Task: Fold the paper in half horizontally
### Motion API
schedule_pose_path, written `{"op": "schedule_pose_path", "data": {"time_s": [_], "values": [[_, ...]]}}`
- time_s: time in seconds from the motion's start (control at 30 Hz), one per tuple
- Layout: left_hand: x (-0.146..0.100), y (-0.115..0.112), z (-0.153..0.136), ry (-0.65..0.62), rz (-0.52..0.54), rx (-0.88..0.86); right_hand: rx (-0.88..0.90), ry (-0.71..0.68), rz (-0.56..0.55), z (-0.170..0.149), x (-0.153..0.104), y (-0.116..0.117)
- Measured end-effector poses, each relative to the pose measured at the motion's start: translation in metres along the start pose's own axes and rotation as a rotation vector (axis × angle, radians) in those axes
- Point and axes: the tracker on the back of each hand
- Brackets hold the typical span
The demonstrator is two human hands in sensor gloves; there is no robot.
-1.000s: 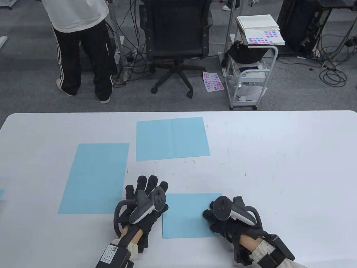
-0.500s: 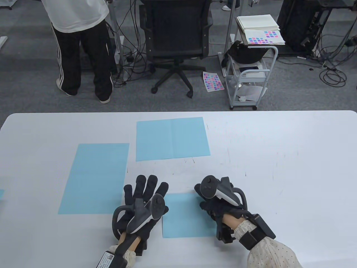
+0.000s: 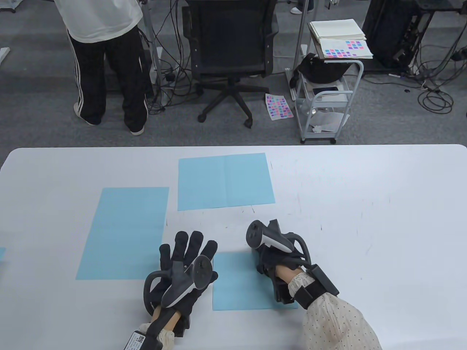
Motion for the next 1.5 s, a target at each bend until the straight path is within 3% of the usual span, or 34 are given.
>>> {"op": "schedule_pose_path", "data": {"time_s": [0.4, 0.83, 1.0, 1.2, 1.5], "values": [[-0.002, -0.001, -0.006, 0.016, -0.005, -0.010, 0.111, 0.010, -0.090, -0.022, 0.000, -0.004], [-0.003, -0.004, -0.008, 0.022, -0.031, -0.008, 0.486, -0.017, -0.162, -0.079, -0.037, -0.022], [-0.003, -0.005, -0.009, 0.021, -0.033, -0.021, 0.646, 0.091, -0.314, -0.113, -0.057, -0.028], [-0.004, -0.005, -0.010, 0.020, -0.035, -0.026, 0.830, 0.316, -0.502, -0.162, -0.078, -0.027], [-0.005, -0.003, -0.013, 0.016, -0.029, -0.029, 0.938, 0.550, -0.598, -0.214, -0.085, -0.015]]}}
Point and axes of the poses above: the tracker on the back of each hand, its own z axis roughly to the thumb side, its own x axis roughly from the wrist to the fingertips, y = z × x, and after that the axes turned 9 degrees about -y, right-handed
